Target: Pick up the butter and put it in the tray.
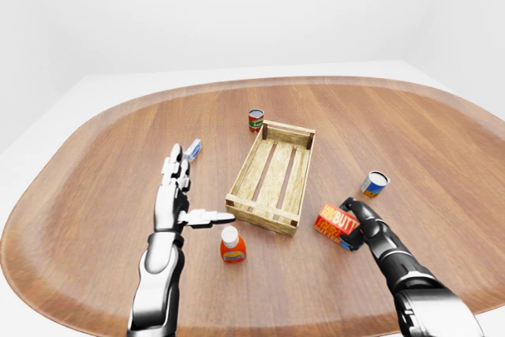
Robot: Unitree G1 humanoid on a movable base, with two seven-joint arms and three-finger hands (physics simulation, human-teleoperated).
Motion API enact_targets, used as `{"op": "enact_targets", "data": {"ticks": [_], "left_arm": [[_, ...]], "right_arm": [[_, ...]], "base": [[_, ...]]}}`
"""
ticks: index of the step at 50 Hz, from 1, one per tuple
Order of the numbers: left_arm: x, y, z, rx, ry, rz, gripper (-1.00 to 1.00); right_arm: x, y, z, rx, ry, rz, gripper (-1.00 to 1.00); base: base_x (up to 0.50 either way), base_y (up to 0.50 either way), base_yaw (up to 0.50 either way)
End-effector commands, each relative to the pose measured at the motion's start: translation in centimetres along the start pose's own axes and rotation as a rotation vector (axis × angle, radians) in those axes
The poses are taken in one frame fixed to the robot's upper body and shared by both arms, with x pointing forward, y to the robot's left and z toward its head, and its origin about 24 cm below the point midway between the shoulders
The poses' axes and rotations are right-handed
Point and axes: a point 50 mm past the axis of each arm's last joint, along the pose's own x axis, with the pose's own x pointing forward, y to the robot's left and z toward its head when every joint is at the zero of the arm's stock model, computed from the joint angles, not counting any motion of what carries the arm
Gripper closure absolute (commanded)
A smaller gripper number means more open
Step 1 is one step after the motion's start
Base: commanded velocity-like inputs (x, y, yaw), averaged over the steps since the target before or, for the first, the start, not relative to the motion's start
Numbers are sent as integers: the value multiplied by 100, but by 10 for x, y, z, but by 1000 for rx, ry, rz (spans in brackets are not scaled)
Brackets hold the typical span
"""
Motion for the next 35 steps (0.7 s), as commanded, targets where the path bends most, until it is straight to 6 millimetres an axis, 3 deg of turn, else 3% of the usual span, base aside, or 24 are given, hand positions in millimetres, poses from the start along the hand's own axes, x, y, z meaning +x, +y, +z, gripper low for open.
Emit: {"op": "enact_targets", "data": {"ticks": [1,8,20,35], "left_arm": [[8,-3,-19,12,82,11,-100],[8,-3,-19,10,82,11,-100],[8,-3,-20,10,85,11,-100],[8,-3,-21,10,86,12,-100]], "right_arm": [[-1,23,-13,60,89,104,100],[0,21,-11,59,80,104,100],[0,-17,18,46,-80,50,100],[-43,-63,60,-126,-369,-23,100]], "base": [[0,0,0],[0,0,0],[0,0,0],[0,0,0]]}}
